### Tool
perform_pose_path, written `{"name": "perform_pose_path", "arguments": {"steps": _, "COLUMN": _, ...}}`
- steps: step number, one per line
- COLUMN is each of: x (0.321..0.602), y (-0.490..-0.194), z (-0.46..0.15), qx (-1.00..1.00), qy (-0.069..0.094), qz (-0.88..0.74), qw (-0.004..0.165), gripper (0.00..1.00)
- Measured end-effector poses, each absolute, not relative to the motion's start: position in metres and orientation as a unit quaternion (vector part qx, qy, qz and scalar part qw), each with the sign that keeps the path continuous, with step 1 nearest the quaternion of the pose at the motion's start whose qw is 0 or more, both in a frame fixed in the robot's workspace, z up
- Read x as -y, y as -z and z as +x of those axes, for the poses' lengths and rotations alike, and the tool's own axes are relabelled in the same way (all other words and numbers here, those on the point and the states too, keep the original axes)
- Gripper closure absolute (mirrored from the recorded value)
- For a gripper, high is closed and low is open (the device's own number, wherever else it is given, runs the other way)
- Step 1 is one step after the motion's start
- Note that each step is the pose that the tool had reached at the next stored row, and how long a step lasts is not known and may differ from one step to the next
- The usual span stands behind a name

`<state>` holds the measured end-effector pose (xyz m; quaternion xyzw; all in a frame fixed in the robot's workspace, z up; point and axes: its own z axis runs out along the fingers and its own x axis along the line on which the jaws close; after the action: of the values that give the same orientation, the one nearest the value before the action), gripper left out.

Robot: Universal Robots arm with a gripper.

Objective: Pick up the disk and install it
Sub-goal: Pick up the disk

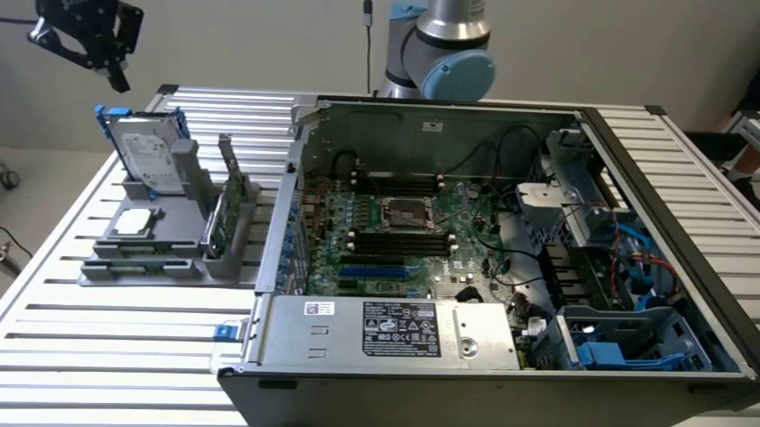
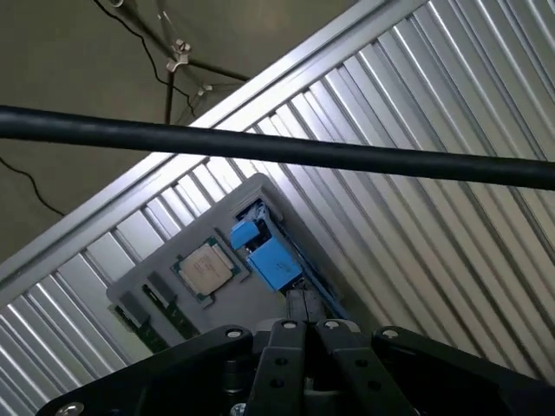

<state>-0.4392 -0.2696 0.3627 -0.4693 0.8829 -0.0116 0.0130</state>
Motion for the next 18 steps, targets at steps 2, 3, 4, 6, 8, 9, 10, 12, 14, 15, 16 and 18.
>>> {"name": "perform_pose_path", "arguments": {"steps": 2, "x": 0.2696, "y": -0.3624, "z": -0.4392, "qx": -0.874, "qy": 0.011, "qz": -0.485, "qw": 0.012, "gripper": 0.89}}
{"name": "perform_pose_path", "arguments": {"steps": 3, "x": 0.2696, "y": -0.3623, "z": -0.4392, "qx": -0.870, "qy": 0.011, "qz": -0.493, "qw": 0.012, "gripper": 0.89}}
{"name": "perform_pose_path", "arguments": {"steps": 4, "x": 0.2695, "y": -0.3622, "z": -0.4392, "qx": -0.865, "qy": 0.011, "qz": -0.501, "qw": 0.012, "gripper": 0.89}}
{"name": "perform_pose_path", "arguments": {"steps": 6, "x": 0.2696, "y": -0.3619, "z": -0.4392, "qx": -0.856, "qy": 0.011, "qz": -0.516, "qw": 0.011, "gripper": 0.89}}
{"name": "perform_pose_path", "arguments": {"steps": 8, "x": 0.2695, "y": -0.3616, "z": -0.4392, "qx": -0.847, "qy": 0.010, "qz": -0.532, "qw": 0.010, "gripper": 0.89}}
{"name": "perform_pose_path", "arguments": {"steps": 9, "x": 0.2696, "y": -0.3615, "z": -0.4392, "qx": -0.842, "qy": 0.010, "qz": -0.540, "qw": 0.010, "gripper": 0.89}}
{"name": "perform_pose_path", "arguments": {"steps": 10, "x": 0.2696, "y": -0.3613, "z": -0.4392, "qx": -0.837, "qy": 0.010, "qz": -0.547, "qw": 0.010, "gripper": 0.89}}
{"name": "perform_pose_path", "arguments": {"steps": 12, "x": 0.2696, "y": -0.3610, "z": -0.4392, "qx": -0.827, "qy": 0.010, "qz": -0.562, "qw": 0.009, "gripper": 0.89}}
{"name": "perform_pose_path", "arguments": {"steps": 14, "x": 0.2695, "y": -0.3608, "z": -0.4392, "qx": -0.817, "qy": 0.010, "qz": -0.577, "qw": 0.009, "gripper": 0.89}}
{"name": "perform_pose_path", "arguments": {"steps": 15, "x": 0.2696, "y": -0.3606, "z": -0.4392, "qx": -0.811, "qy": 0.009, "qz": -0.585, "qw": 0.009, "gripper": 0.89}}
{"name": "perform_pose_path", "arguments": {"steps": 16, "x": 0.2696, "y": -0.3605, "z": -0.4392, "qx": -0.806, "qy": 0.009, "qz": -0.592, "qw": 0.008, "gripper": 0.89}}
{"name": "perform_pose_path", "arguments": {"steps": 18, "x": 0.2696, "y": -0.3602, "z": -0.4392, "qx": -0.795, "qy": 0.009, "qz": -0.607, "qw": 0.008, "gripper": 0.89}}
